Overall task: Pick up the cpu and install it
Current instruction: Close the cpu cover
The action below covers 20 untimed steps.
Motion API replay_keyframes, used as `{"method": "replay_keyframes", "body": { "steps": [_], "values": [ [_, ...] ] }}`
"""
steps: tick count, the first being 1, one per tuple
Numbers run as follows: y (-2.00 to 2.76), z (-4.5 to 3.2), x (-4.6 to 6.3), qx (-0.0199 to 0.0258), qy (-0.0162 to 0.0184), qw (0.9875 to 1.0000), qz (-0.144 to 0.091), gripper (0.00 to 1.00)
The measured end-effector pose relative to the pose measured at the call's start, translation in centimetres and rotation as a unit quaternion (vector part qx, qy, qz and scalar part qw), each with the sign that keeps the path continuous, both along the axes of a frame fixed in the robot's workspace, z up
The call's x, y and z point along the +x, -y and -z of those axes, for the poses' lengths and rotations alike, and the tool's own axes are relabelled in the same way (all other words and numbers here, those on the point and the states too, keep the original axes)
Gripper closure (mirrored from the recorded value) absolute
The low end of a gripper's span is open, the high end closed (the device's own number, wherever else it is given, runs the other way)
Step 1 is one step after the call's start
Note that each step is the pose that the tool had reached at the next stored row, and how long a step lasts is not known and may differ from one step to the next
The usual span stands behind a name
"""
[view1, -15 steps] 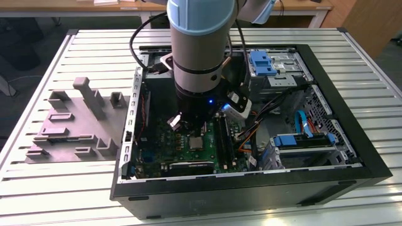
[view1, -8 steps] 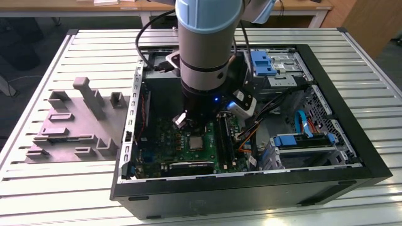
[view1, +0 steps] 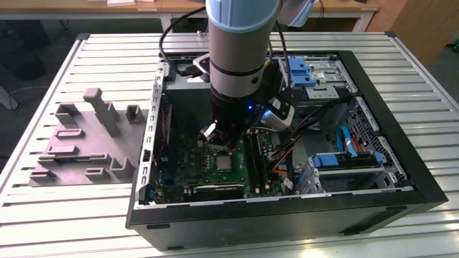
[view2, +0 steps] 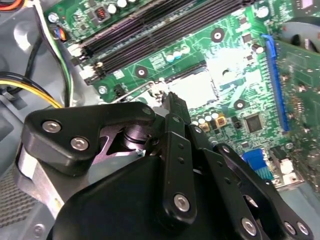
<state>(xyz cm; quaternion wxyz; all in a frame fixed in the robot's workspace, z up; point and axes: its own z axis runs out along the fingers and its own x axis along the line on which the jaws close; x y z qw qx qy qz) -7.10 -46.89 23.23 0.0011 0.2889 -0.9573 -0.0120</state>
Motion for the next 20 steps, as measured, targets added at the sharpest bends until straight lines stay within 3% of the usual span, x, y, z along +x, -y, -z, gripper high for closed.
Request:
{"method": "replay_keyframes", "body": {
  "steps": [5,10,12,17,18,20],
  "values": [
    [-0.05,0.11,0.03,0.0029,0.0,0.9996,-0.026,0.89],
    [-0.04,0.23,0.03,0.0037,-0.0002,0.9975,-0.071,0.89],
    [-0.04,0.27,0.04,0.0126,0.0004,0.9968,-0.079,0.89],
    [-0.04,0.28,0.15,0.0576,0.0041,0.9949,-0.083,0.89],
    [-0.04,0.31,0.21,0.063,0.0045,0.9945,-0.083,0.89],
    [-0.05,0.4,0.3,0.0651,0.0043,0.9938,-0.09,0.89]
  ]
}}
